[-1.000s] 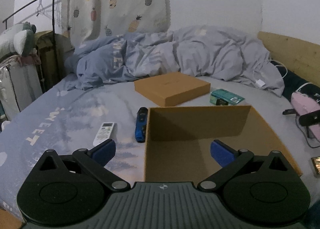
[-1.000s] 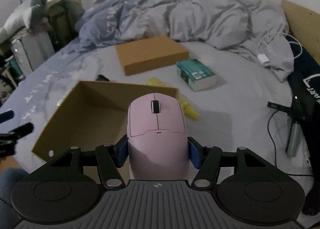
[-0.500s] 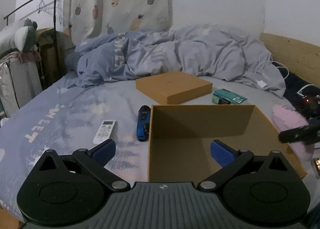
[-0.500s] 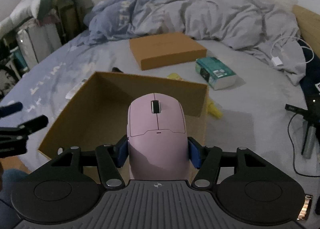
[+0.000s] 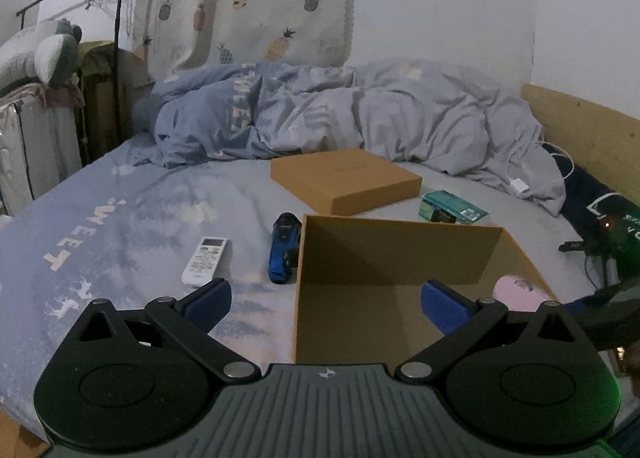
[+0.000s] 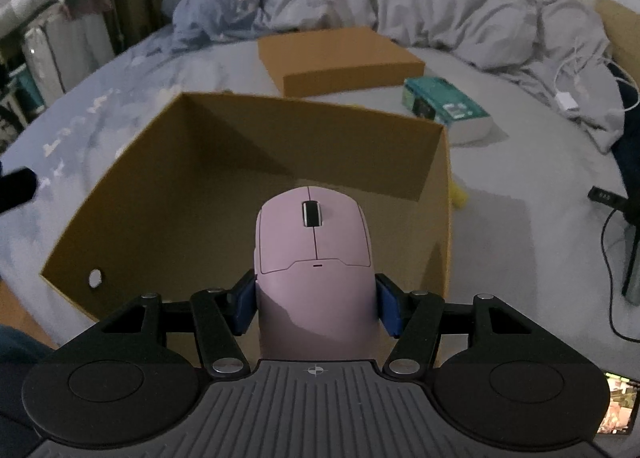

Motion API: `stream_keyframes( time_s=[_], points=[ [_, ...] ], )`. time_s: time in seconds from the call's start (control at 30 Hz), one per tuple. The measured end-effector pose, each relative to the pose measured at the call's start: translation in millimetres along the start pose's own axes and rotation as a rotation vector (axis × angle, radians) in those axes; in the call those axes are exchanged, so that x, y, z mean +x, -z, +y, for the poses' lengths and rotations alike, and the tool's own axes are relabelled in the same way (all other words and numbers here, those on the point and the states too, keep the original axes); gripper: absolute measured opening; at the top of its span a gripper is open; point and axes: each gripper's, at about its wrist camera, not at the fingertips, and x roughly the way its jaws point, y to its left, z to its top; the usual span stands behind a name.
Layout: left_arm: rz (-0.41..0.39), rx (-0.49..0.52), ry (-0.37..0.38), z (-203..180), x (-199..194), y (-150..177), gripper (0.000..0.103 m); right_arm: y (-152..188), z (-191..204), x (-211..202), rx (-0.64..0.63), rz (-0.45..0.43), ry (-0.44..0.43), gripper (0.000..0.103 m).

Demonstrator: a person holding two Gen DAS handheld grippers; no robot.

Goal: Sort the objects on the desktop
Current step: 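Carry the pink mouse with the right tool over the cardboard box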

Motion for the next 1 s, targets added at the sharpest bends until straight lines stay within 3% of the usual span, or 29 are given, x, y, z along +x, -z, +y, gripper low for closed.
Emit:
stream_keyframes(
  time_s=[0.63, 1.0],
  points=[
    [0.019, 0.007, -0.003, -2.5, 3.6, 2.2, 0.103, 0.5, 6.2, 41.4, -0.042, 0.192, 0.012, 0.064],
    [0.026, 0.002, -0.003, -2.6, 4.7, 2.0, 0.103, 1.0, 21.7, 54.8, -0.083, 0.257, 0.010, 0.063]
  ],
)
